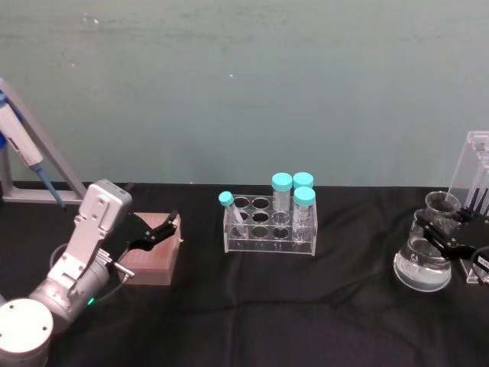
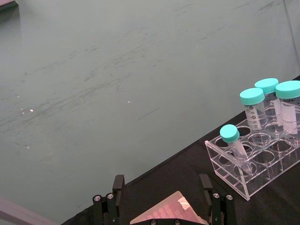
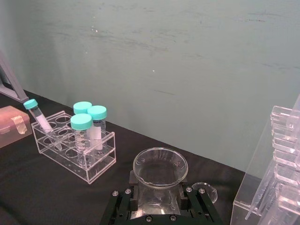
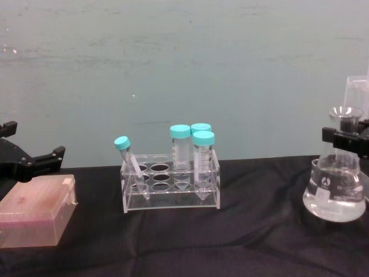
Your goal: Place the experimental apparatus aside using one hand.
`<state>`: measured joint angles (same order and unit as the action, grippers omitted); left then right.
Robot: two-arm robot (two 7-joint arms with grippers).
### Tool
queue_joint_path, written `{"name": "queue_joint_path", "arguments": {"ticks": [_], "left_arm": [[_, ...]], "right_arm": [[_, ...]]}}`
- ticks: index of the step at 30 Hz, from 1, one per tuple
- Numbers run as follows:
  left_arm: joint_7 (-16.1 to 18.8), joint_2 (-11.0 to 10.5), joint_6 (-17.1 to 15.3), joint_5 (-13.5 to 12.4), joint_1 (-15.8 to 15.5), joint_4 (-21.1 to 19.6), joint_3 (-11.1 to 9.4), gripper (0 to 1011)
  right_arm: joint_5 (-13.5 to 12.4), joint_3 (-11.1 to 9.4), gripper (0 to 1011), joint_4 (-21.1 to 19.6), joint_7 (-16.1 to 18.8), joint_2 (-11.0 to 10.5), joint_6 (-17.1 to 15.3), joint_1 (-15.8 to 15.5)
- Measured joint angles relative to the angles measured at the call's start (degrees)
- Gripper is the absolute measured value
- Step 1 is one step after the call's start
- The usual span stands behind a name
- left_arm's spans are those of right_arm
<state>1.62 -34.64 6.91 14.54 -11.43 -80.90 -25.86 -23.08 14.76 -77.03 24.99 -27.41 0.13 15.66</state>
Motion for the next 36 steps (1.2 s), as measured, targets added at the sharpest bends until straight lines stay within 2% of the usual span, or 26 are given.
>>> {"name": "queue_joint_path", "arguments": {"ticks": [36], "left_arm": [[0.00,0.00,0.00,0.00,0.00,0.00,0.00,1000]], "right_arm": [[1.48,-1.37,461,1.85,-0.80,1.23,-0.41,0.05]]}}
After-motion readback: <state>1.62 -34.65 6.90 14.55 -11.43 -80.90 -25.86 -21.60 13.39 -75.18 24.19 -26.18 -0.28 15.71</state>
